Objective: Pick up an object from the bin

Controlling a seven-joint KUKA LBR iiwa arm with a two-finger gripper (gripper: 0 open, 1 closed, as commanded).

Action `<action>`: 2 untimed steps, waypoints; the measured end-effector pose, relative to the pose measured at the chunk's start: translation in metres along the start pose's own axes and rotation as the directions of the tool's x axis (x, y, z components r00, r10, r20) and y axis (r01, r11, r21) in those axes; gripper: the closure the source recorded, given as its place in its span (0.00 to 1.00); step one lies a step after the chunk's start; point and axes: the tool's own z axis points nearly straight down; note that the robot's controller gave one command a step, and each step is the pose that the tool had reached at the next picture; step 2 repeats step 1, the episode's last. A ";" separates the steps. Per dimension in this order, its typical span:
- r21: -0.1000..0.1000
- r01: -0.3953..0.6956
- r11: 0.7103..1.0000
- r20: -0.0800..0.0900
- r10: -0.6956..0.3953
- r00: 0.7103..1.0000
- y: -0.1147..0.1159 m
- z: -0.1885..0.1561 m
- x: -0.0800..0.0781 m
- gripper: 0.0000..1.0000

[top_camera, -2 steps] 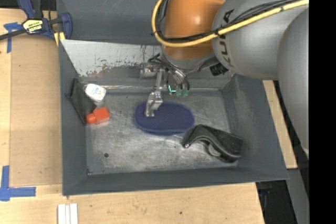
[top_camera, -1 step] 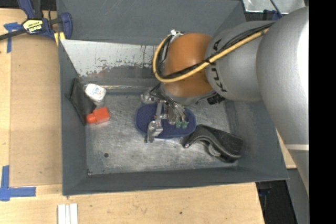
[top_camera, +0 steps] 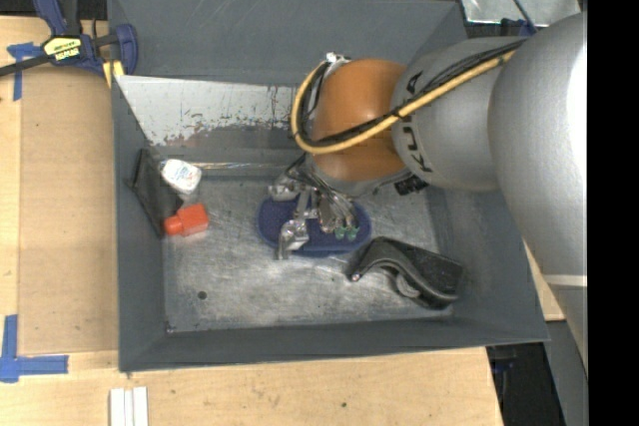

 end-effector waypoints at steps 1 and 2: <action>0.003 0.026 1.000 -0.008 -0.026 1.000 -0.003 -0.128 0.013 1.00; 0.003 0.026 1.000 -0.008 -0.026 1.000 -0.003 -0.128 0.013 1.00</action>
Offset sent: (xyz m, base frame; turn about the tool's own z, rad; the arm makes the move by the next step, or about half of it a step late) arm -0.0177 -0.0041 0.1228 -0.0259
